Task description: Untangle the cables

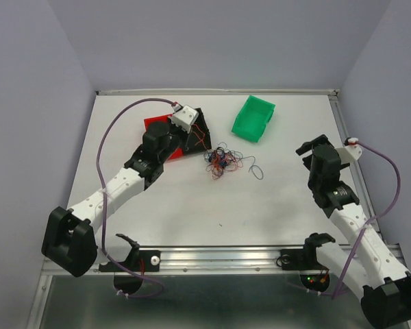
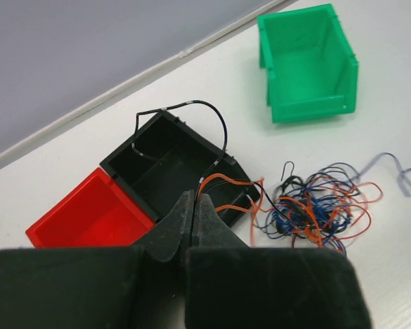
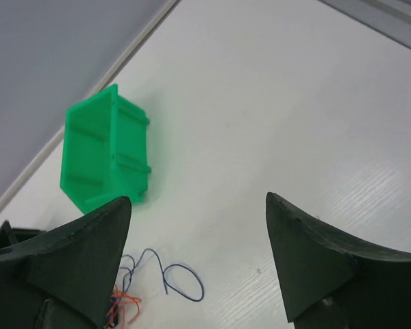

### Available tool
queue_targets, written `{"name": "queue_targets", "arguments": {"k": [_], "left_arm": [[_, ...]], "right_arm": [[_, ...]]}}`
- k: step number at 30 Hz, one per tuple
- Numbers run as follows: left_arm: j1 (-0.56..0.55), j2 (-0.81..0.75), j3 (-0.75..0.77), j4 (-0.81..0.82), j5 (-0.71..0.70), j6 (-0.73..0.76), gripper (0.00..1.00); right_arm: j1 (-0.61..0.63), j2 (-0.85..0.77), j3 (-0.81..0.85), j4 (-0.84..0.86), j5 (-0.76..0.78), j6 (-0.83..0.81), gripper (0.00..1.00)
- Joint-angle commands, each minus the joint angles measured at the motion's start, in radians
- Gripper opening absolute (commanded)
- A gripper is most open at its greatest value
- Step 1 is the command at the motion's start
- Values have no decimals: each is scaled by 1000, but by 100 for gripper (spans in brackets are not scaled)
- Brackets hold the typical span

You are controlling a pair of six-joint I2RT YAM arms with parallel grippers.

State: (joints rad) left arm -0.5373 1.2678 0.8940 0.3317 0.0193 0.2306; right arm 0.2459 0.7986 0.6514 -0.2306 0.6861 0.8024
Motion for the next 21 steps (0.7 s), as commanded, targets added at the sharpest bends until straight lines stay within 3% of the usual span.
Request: {"name": "queue_targets", "arguments": {"k": [1,7,13,21], "left_arm": [[-30,-70,-18,50,174,38,0],[-52,-96,-18,33,235,55,0],[-58,-153,-13,12,294,46,0],[-64,-180,-24,9,356,49,0]], "right_arm": [[-3,45,-32,174,-359,-201,84],[19,271,-35,378,-787,-275,81],[208,454,23,465,-764,-345,83],[268,686,83,599,-829,-307,86]]}}
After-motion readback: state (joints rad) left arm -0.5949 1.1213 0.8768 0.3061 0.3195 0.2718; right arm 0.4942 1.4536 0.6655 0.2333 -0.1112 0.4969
